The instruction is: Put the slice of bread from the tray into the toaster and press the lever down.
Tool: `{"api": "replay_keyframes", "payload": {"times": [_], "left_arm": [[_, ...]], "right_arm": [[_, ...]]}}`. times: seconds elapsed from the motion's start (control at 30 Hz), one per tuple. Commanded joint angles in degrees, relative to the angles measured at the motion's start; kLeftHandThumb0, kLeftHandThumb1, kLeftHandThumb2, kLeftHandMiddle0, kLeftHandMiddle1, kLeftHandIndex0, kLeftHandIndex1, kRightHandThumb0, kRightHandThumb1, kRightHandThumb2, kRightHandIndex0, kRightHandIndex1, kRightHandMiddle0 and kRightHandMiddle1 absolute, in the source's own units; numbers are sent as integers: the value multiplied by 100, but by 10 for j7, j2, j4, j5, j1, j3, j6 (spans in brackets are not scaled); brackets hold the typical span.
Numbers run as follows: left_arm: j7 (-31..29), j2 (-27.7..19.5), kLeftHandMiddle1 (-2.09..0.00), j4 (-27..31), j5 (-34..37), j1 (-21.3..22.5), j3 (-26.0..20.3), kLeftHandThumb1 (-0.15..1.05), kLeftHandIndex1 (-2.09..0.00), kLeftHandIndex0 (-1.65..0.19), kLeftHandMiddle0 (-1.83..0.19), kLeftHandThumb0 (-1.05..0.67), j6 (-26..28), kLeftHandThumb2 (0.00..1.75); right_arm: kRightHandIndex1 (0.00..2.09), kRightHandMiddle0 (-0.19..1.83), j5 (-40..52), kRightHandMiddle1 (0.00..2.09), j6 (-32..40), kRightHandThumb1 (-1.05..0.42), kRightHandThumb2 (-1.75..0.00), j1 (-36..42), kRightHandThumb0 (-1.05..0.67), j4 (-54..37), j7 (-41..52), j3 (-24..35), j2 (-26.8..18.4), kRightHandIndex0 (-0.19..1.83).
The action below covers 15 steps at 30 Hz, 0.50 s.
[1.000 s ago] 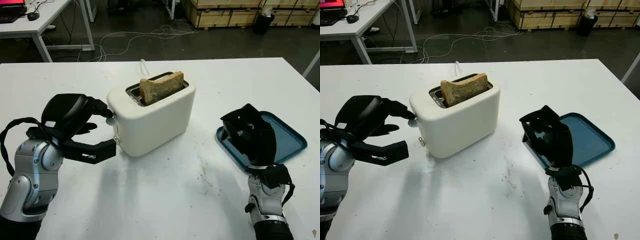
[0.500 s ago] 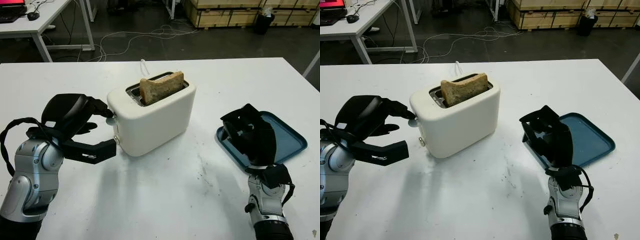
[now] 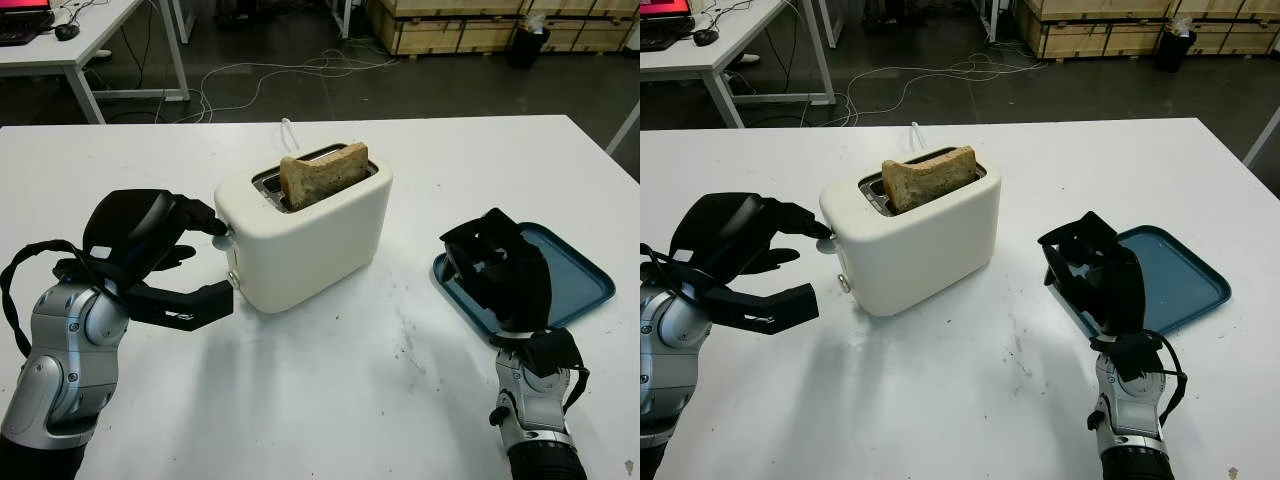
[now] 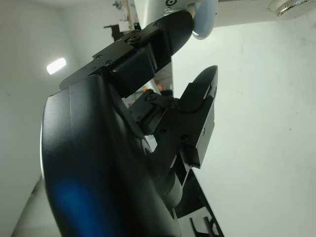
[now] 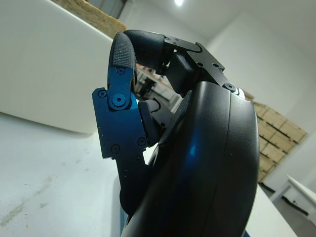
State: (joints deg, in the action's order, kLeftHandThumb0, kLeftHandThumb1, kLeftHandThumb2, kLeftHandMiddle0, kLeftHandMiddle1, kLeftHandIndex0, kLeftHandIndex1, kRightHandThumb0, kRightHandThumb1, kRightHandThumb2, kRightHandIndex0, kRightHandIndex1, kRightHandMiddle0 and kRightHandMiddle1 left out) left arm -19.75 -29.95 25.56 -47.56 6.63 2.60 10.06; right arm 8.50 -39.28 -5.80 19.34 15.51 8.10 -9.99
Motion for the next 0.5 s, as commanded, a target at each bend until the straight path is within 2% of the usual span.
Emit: {"api": "replay_keyframes", "payload": {"times": [0.0,0.47], "left_arm": [[8,6,-161,13,10,6,6,87,-1,-107,-104,19,-13,0],[11,4,-163,8,14,5,5,86,-1,-108,-104,19,-18,0]], "right_arm": [[175,63,6,175,-2,-92,-30,-6,-36,0,0,1,1,96],[175,63,9,175,5,-92,-30,-4,-37,-3,2,1,1,96]]}}
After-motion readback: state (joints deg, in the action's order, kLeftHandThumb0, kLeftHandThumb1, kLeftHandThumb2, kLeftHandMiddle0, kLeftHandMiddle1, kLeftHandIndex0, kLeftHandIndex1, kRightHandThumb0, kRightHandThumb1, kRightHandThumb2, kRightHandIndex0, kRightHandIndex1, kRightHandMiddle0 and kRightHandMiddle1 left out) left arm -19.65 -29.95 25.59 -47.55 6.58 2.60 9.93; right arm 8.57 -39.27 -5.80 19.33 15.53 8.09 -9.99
